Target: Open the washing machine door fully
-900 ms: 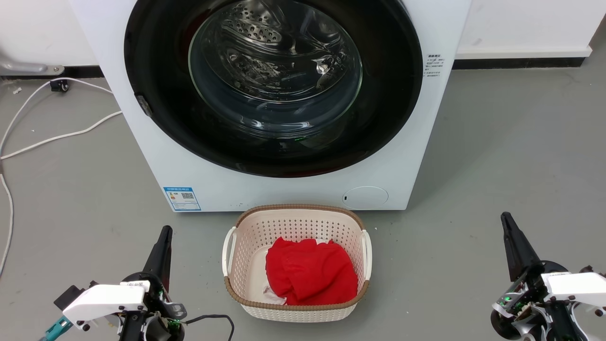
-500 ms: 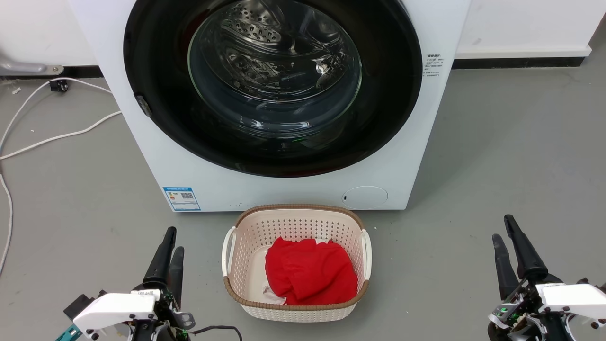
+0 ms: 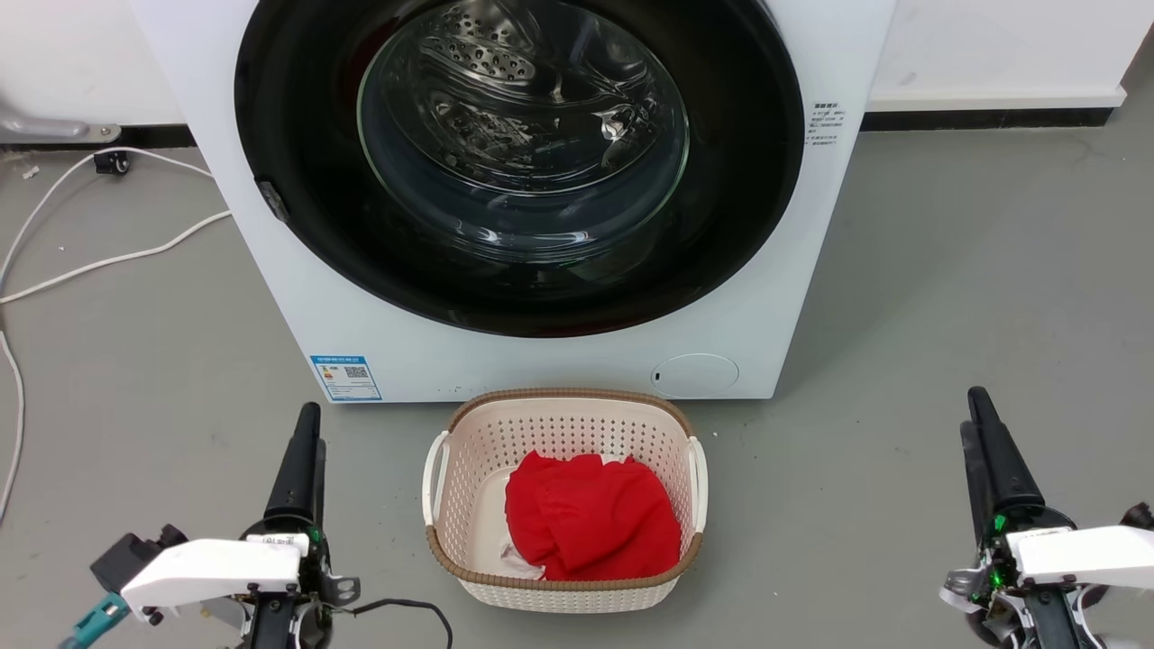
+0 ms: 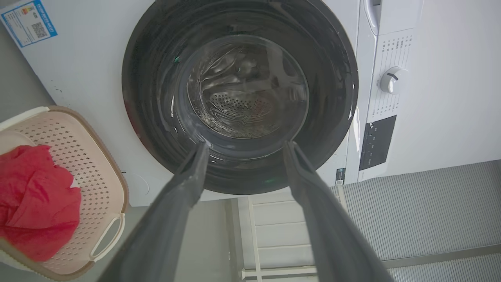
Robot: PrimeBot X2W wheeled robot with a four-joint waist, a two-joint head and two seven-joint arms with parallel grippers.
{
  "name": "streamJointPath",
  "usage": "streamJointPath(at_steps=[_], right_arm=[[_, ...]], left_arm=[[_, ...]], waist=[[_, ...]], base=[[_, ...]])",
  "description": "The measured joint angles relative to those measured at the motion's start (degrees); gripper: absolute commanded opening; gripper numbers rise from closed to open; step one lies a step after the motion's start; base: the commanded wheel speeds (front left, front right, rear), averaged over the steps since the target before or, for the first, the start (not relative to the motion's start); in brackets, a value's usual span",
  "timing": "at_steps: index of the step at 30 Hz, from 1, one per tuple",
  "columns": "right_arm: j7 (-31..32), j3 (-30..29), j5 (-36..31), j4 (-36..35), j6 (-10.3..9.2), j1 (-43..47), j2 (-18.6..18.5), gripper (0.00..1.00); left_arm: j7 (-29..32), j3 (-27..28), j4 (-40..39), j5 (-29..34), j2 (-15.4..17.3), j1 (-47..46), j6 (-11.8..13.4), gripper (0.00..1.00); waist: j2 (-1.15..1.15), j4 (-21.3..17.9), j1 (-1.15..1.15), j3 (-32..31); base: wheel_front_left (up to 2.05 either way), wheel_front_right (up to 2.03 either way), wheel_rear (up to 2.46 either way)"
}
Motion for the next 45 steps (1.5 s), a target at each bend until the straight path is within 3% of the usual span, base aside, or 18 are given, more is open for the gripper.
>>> streamJointPath(at_steps=[19,31,45], right_arm=[[-3.8,1.7,-31.2,-5.9,0.0,1.5,0.2,1.0],[-5.9,2.8,-43.6,-5.6,0.0,2.1,0.2,1.0],[-6.0,2.8,-54.3,-4.8,0.0,2.6,0.3,1.0]], left_arm=[[-3.9,-0.5,-5.6,26.8,-0.1,0.0,0.0,1.0],[-6.1,-1.4,-5.7,41.2,-0.1,0.6,0.3,1.0],[-8.3,-2.0,-4.9,52.4,0.6,1.2,1.3,1.0]], waist=[[0.0,0.0,0.01,-0.1],[0.0,0.0,0.0,-0.3],[0.0,0.1,0.0,-0.1]], base=[[0.0,0.0,0.0],[0.0,0.0,0.0],[0.0,0.0,0.0]])
